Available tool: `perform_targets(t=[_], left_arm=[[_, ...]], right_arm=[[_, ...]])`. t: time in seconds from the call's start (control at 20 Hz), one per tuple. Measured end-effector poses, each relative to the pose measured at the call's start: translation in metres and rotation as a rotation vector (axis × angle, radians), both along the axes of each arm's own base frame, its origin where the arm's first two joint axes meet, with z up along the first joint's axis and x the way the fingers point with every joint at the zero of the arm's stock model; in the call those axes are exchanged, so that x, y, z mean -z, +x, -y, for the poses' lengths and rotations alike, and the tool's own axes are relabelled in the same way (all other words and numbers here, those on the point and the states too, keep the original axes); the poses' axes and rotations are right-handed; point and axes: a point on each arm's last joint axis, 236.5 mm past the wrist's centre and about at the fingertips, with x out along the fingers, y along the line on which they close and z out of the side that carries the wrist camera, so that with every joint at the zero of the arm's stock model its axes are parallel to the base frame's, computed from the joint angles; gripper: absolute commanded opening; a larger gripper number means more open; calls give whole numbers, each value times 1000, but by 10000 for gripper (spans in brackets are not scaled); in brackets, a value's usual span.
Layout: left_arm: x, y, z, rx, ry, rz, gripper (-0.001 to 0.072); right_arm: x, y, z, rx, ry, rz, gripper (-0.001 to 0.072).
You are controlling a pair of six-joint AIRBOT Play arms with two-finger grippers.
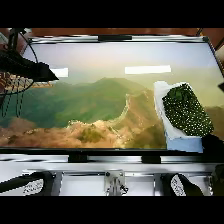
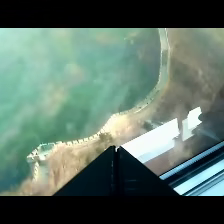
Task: Fold the shirts.
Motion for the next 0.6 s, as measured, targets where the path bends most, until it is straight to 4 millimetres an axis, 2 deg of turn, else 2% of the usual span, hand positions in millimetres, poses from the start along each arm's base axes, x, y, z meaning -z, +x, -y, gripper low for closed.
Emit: perform_targets(t=[0.1, 0.15, 0.2, 0.25, 0.3, 0.4, 0.5, 0.6], left_arm=[[11, 2, 2, 15, 112, 21, 19], [19, 3, 1, 12, 178, 25, 30], [25, 5, 1, 10, 236, 26, 203], [34, 6, 1, 10, 292, 21, 594], [42, 7, 2, 12, 331, 8, 703], [59, 6, 4, 3, 389, -38, 703], [75, 4, 3, -18, 427, -90, 703], [84, 5, 3, -38, 447, -118, 703]], right_arm=[[-31, 25, -41, -124, -57, 123, 509], [-34, 35, -66, -195, -77, 142, 510], [-26, 44, -95, -278, -100, 124, 514], [-10, 51, -121, -342, -113, 79, 630], [13, 56, -147, -394, -112, 5, 656], [65, 57, -188, -469, -101, -163, 655], [110, 50, -218, -551, -110, -305, 655], [137, 43, -238, -620, -129, -390, 655]])
